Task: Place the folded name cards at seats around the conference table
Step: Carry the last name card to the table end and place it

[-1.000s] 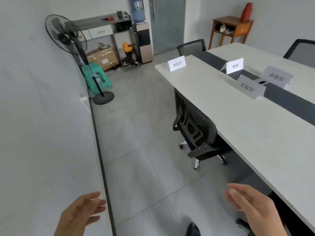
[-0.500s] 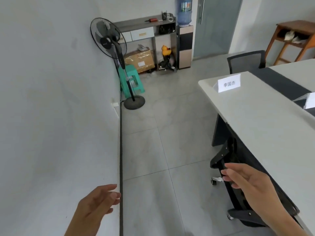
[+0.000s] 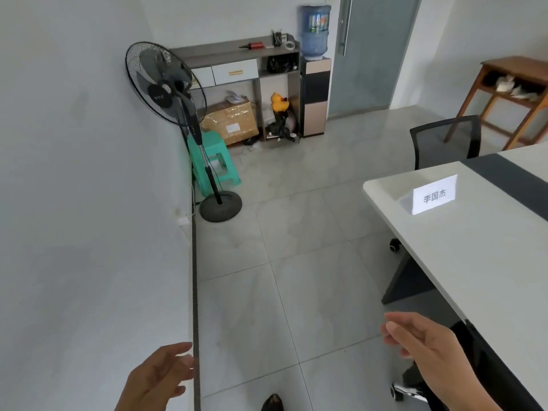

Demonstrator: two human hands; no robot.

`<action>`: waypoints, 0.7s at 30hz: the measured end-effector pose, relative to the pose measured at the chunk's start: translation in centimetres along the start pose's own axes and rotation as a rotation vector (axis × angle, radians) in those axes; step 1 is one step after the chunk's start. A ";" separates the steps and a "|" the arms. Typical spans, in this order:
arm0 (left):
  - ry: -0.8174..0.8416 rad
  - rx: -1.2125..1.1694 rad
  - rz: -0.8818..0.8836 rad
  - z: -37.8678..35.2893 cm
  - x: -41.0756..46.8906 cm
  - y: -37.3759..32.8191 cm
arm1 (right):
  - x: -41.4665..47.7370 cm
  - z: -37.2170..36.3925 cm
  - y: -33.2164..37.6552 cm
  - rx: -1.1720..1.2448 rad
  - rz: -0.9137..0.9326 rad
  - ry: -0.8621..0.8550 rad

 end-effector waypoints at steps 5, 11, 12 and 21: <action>0.152 0.056 -0.016 -4.1 11.5 -6.7 | 7.3 -0.6 3.4 0.027 -0.049 -0.082; 0.309 0.108 -0.004 -12.6 23.2 -11.7 | 16.4 -0.2 2.9 0.064 -0.159 -0.155; 0.325 0.123 0.012 -14.3 25.2 -12.1 | 18.4 0.1 2.8 0.068 -0.171 -0.171; 0.488 0.220 -0.022 -29.9 39.4 -21.6 | 38.7 4.6 7.7 0.105 -0.171 -0.262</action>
Point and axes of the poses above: each hand's wrist, its own x-axis towards the middle knuckle, its own z-axis out of the back of the hand, y = z × x, the point moved 9 cm from there along x, towards the middle knuckle, and after that the axes turned 12 degrees about -x, right-handed, at the moved point
